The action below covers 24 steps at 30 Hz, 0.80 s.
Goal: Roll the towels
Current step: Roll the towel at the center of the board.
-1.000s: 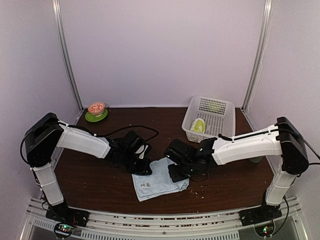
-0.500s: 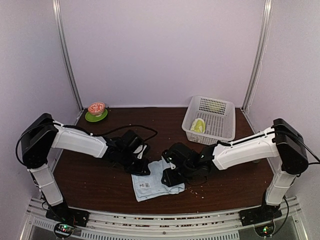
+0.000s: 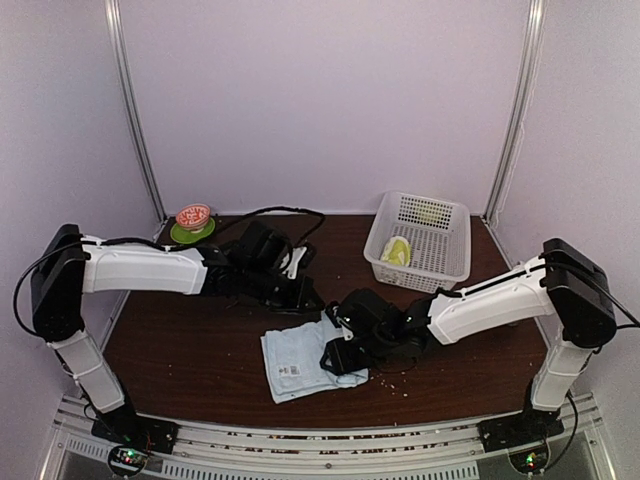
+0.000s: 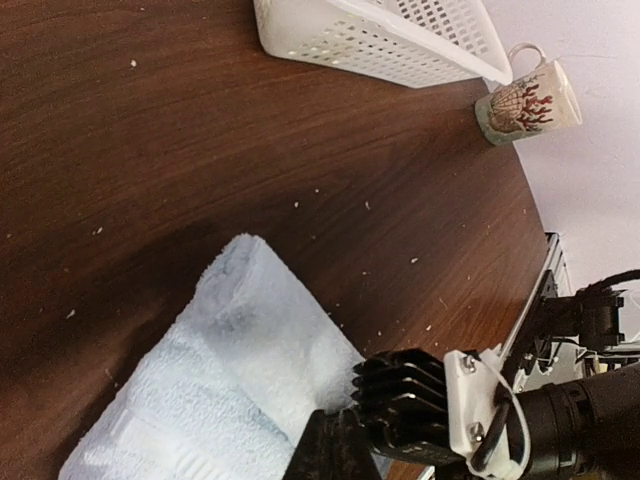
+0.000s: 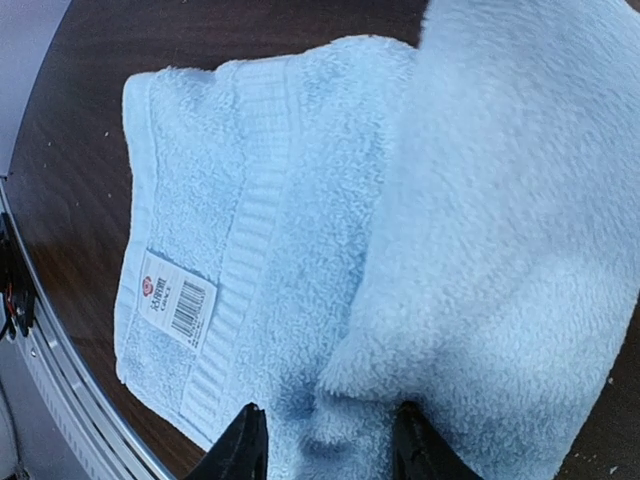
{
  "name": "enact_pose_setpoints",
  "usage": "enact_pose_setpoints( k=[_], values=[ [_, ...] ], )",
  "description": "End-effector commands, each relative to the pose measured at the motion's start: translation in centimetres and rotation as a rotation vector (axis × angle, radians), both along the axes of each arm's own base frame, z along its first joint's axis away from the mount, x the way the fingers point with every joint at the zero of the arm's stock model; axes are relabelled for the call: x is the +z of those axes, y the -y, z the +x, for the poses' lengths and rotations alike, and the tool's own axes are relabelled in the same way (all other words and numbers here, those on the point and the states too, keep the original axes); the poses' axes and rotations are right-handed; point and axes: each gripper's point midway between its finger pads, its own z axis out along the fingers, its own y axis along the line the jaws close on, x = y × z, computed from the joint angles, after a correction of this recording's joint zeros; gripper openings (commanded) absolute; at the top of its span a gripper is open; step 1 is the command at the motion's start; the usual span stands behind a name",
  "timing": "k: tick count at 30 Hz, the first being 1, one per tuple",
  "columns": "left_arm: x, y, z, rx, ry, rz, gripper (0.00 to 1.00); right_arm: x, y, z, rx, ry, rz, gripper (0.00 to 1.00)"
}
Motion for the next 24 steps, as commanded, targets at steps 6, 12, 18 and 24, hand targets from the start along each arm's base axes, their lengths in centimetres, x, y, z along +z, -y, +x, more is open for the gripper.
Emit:
enact_pose_setpoints(
  k=[6, 12, 18, 24],
  values=[
    [-1.9, 4.3, 0.9, -0.071, -0.049, -0.106, 0.0, -0.4, 1.0, -0.2, -0.017, -0.016, 0.0, 0.44],
    [-4.7, 4.8, 1.5, -0.063, -0.102, -0.108, 0.0, -0.2, 1.1, -0.2, -0.009, -0.021, 0.023, 0.44],
    [-7.8, 3.7, 2.2, -0.013, -0.144, -0.064, 0.0, 1.2, 1.4, -0.4, 0.011, -0.001, 0.03, 0.47],
    [-10.6, 2.4, 2.0, 0.013, -0.196, -0.016, 0.0, 3.9, 2.7, -0.4, 0.007, 0.046, 0.026, 0.49]
  ],
)
